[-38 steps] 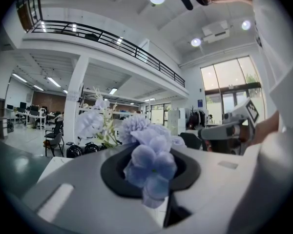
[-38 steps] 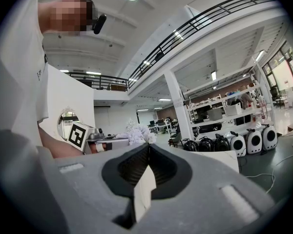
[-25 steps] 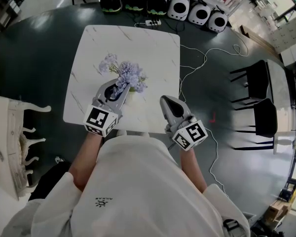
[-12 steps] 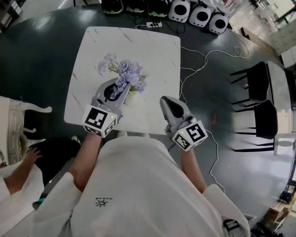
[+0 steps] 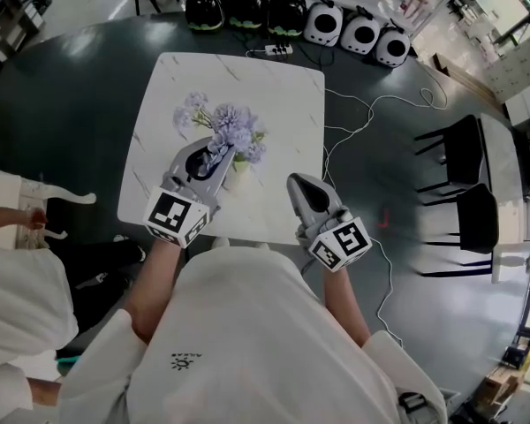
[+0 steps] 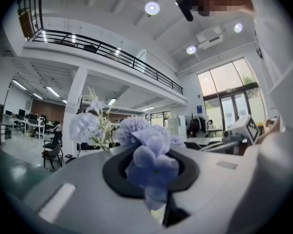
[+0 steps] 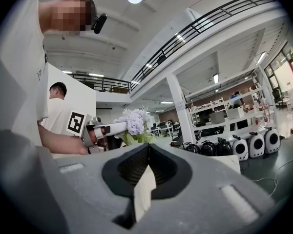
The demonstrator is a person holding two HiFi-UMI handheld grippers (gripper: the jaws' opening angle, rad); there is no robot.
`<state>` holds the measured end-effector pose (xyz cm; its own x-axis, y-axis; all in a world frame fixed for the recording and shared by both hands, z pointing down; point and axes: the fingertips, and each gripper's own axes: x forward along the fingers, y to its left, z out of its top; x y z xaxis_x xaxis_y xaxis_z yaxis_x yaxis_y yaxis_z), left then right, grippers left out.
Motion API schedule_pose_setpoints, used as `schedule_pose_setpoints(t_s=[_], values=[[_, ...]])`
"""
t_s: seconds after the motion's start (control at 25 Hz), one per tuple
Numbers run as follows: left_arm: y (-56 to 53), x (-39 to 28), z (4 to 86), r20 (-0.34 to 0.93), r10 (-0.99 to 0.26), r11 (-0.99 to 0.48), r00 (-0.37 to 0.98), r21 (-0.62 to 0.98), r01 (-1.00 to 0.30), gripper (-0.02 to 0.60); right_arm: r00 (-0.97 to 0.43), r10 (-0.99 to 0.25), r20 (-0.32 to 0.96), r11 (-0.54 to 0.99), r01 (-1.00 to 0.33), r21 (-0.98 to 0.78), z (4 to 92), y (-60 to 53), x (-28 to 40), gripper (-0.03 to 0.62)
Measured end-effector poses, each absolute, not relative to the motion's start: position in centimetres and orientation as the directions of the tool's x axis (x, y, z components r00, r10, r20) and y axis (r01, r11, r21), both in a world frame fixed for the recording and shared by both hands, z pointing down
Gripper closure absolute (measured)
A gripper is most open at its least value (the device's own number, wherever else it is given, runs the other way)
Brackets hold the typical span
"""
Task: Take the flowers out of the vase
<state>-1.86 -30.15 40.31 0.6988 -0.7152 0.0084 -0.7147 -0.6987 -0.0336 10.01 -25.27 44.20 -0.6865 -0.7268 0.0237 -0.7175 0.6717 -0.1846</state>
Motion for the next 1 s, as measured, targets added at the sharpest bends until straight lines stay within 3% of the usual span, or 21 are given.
schedule_pose_setpoints(t_s=[1.0], values=[[-28.7, -3.4, 31.4, -0.106, -0.714, -0.683, 0.692, -0.114, -0.722, 0.537, -0.7, -0.714, -0.014, 0.691, -0.701, -0.177, 43.2, -26.2, 9.6, 0.592]])
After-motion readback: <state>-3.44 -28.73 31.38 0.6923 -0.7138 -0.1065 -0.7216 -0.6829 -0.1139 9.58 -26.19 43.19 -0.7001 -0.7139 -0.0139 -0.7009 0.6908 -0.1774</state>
